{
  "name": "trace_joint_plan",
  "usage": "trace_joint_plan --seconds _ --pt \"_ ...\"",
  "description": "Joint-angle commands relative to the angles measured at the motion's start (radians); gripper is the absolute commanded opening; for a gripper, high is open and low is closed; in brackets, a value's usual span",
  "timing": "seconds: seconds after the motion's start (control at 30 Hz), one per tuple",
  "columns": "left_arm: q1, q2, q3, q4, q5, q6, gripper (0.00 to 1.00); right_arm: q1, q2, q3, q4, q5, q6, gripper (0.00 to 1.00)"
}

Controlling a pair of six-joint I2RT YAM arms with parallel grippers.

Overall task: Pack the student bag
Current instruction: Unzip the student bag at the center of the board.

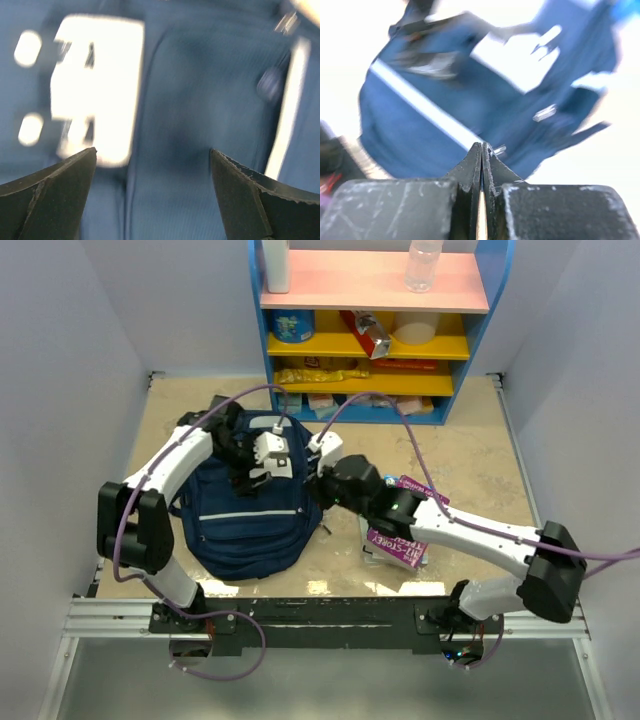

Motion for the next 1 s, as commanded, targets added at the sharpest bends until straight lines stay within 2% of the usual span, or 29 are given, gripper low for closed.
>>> trace_joint_plan --seconds 0.0,0.03,0.1,0.13,0.17,0.23,0.37,0.5,0.57,0.63,0.77,0.83,0.97 --pt "0.107 -0.057 -0.046 -0.056 -0.005 0.100 1.00 -0.088 -0.040 -0.048 0.001 -0.044 -0.401 0.06" --pt "0.123 -0.060 -0.055 -0.031 -0.004 0.102 1.00 -0.088 -0.032 -0.053 -0.010 -0.057 -0.427 0.09" --pt "0.123 -0.057 -0.086 0.002 -0.007 0.097 1.00 -0.088 -0.013 -0.044 -0.091 -0.071 -0.473 0.23" --pt "0.123 -0.045 -0.091 0.031 0.002 0.094 1.00 -0.088 0.027 -0.030 -0.125 -0.071 -0.478 0.30" --pt "0.123 -0.036 -0.092 0.047 0.007 0.084 1.00 -0.088 0.044 -0.013 -0.149 -0.065 -0.470 0.42" --pt "0.123 -0.014 -0.085 0.081 0.021 0.082 1.00 -0.089 0.070 -0.004 -0.173 -0.087 -0.458 0.42" --pt "0.123 -0.011 -0.068 0.114 0.028 0.109 1.00 -0.088 0.087 -0.021 -0.173 -0.071 -0.412 0.37" --pt "0.135 -0.008 -0.062 0.125 0.045 0.123 1.00 -0.088 0.136 -0.027 -0.214 -0.062 -0.384 0.40" --pt "0.143 -0.011 -0.065 0.128 0.056 0.133 1.00 -0.088 0.156 -0.021 -0.222 -0.061 -0.376 0.48" --pt "0.149 -0.016 -0.069 0.124 0.062 0.142 0.99 -0.086 0.179 -0.019 -0.208 -0.064 -0.373 0.52" --pt "0.159 -0.011 -0.052 0.105 0.068 0.148 0.94 -0.088 0.239 -0.030 -0.179 -0.064 -0.361 0.54" --pt "0.161 -0.008 -0.037 0.095 0.070 0.143 0.93 -0.085 0.267 -0.007 -0.185 -0.053 -0.359 0.59" --pt "0.163 -0.011 -0.023 0.093 0.071 0.125 0.92 -0.086 0.270 -0.001 -0.179 -0.047 -0.334 0.59"
